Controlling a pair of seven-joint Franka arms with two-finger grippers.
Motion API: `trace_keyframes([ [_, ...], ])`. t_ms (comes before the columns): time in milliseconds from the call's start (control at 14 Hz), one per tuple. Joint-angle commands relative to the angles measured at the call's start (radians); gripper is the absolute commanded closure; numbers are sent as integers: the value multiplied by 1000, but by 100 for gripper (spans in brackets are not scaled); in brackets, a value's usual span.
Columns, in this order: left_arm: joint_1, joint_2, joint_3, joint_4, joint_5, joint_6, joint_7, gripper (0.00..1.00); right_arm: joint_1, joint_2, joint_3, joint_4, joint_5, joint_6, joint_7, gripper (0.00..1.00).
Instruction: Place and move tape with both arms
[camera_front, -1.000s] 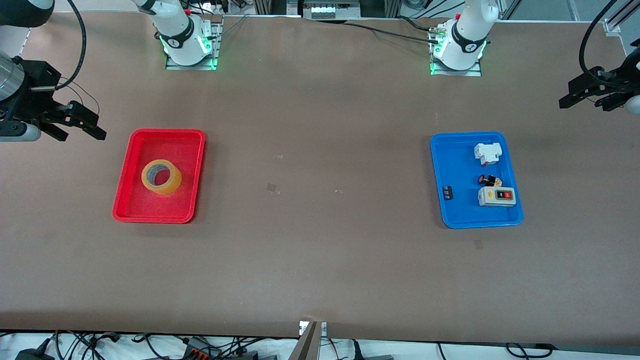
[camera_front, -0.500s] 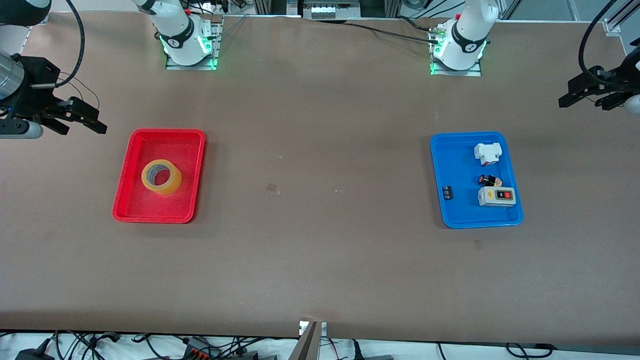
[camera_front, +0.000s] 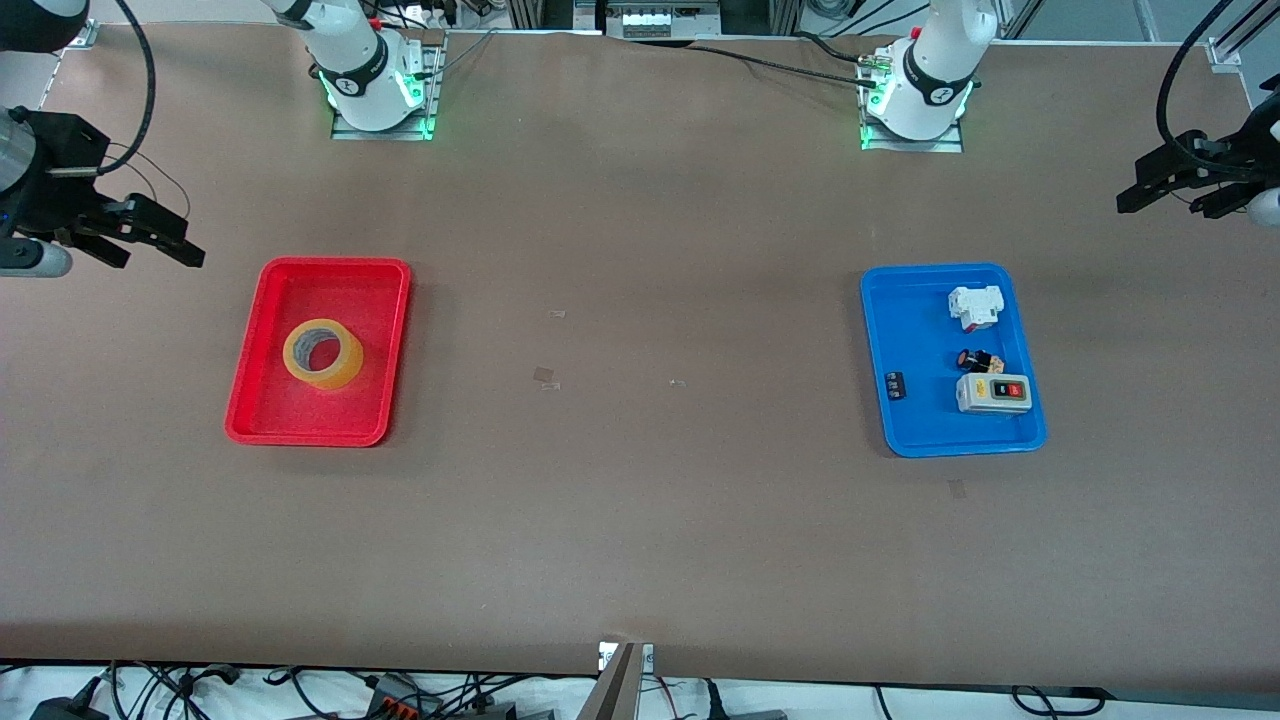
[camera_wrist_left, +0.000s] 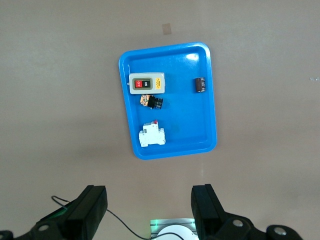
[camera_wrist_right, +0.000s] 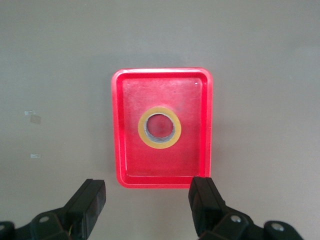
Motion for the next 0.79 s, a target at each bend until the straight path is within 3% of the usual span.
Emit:
trace_keyframes([
  [0, 0, -22, -5, -2, 19, -18, -3, 0, -37, -28, 39, -10, -2, -9, -30, 0],
  [714, -3, -22, -5, -2, 20, -18, -5, 0, -44, -34, 60, -12, -9, -43, -30, 0],
])
